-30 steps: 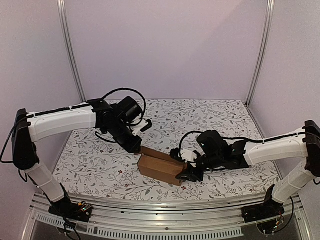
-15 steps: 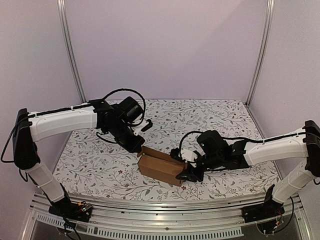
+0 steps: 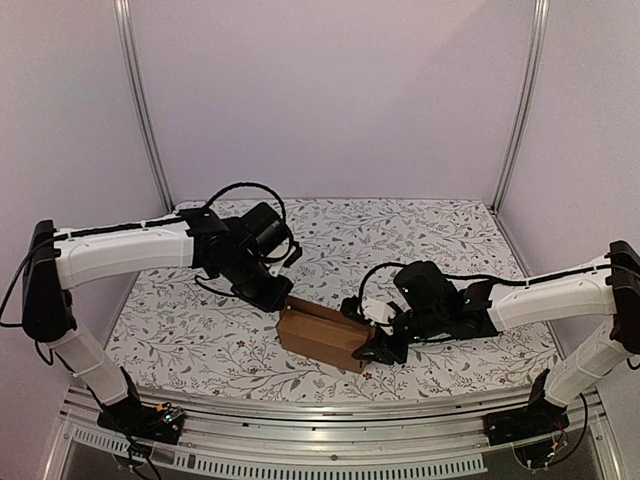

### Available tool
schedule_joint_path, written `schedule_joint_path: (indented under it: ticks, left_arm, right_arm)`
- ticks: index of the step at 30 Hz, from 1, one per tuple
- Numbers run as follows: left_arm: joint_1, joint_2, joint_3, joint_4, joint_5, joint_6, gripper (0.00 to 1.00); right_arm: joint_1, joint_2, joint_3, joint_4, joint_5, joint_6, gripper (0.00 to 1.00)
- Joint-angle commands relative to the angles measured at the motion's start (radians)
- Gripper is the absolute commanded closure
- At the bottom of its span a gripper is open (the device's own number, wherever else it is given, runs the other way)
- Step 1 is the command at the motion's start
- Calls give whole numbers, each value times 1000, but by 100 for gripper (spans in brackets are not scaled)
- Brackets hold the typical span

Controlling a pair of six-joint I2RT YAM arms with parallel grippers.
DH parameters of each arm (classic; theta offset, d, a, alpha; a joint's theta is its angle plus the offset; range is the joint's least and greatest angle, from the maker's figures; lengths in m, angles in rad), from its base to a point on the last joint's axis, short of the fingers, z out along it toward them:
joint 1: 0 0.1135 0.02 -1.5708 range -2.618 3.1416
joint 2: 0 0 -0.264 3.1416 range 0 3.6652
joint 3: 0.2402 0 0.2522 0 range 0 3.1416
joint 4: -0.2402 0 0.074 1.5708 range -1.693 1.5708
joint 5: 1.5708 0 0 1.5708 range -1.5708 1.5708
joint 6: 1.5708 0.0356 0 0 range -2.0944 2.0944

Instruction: Fold the paper box

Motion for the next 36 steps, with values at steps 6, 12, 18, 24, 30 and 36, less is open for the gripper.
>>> schedule_joint_path:
  ticks: [6, 12, 18, 24, 30, 36]
  left_arm:
    - [-44, -8, -68, -12, 15, -54, 100]
    - [-73, -9, -110, 10, -1, -83, 100]
    - [-101, -12, -138, 11, -24, -103, 100]
    - [-107, -18, -141, 11, -58, -113, 100]
    - [-107, -25, -120, 3, -88, -118, 100]
    - [-86, -65, -48, -81, -154, -53, 81]
  right_arm:
    - [5, 1, -10, -23, 27, 0, 81]
    - [7, -4, -19, -23, 29, 10, 81]
    - [7, -9, -25, -22, 33, 21, 78]
    - [7, -14, -20, -22, 33, 29, 69]
    - [8, -17, -14, -22, 33, 25, 68]
    - [7, -14, -13, -26, 31, 13, 75]
